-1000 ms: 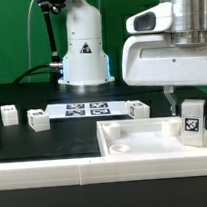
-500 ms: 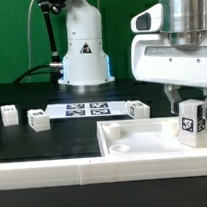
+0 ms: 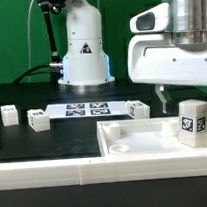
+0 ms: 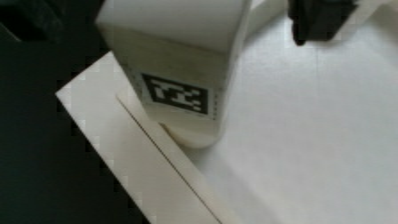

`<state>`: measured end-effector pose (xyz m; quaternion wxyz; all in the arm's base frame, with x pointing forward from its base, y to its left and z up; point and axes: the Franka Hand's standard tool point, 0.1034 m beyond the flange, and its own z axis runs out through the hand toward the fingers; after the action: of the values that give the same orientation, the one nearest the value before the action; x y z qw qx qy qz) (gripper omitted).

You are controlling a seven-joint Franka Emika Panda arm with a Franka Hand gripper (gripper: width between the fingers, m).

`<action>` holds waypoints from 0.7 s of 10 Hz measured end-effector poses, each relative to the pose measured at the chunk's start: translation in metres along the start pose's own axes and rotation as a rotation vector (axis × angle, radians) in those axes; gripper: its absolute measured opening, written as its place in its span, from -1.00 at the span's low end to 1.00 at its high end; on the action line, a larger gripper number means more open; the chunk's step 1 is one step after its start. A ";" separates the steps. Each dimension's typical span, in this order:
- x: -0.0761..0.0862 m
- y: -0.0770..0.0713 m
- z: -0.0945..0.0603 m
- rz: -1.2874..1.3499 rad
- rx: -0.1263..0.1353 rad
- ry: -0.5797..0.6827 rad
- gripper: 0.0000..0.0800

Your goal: Assemble one leg

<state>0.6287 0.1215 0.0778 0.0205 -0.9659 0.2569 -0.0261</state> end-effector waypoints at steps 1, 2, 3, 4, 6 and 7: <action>-0.001 -0.001 0.000 -0.110 0.002 -0.001 0.62; -0.001 -0.002 0.000 -0.220 0.001 -0.001 0.62; -0.001 -0.002 0.000 -0.327 0.001 0.000 0.62; -0.002 -0.001 0.002 -0.423 -0.001 -0.001 0.62; -0.003 -0.001 0.004 -0.605 -0.013 -0.001 0.62; -0.004 -0.002 0.004 -0.665 -0.024 0.002 0.62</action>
Offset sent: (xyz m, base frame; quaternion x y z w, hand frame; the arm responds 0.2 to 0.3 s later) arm 0.0029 0.0084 -0.0025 0.0132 0.0072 -0.2309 0.9729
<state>0.6267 0.1251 0.0736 -0.0005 -0.9970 -0.0719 -0.0291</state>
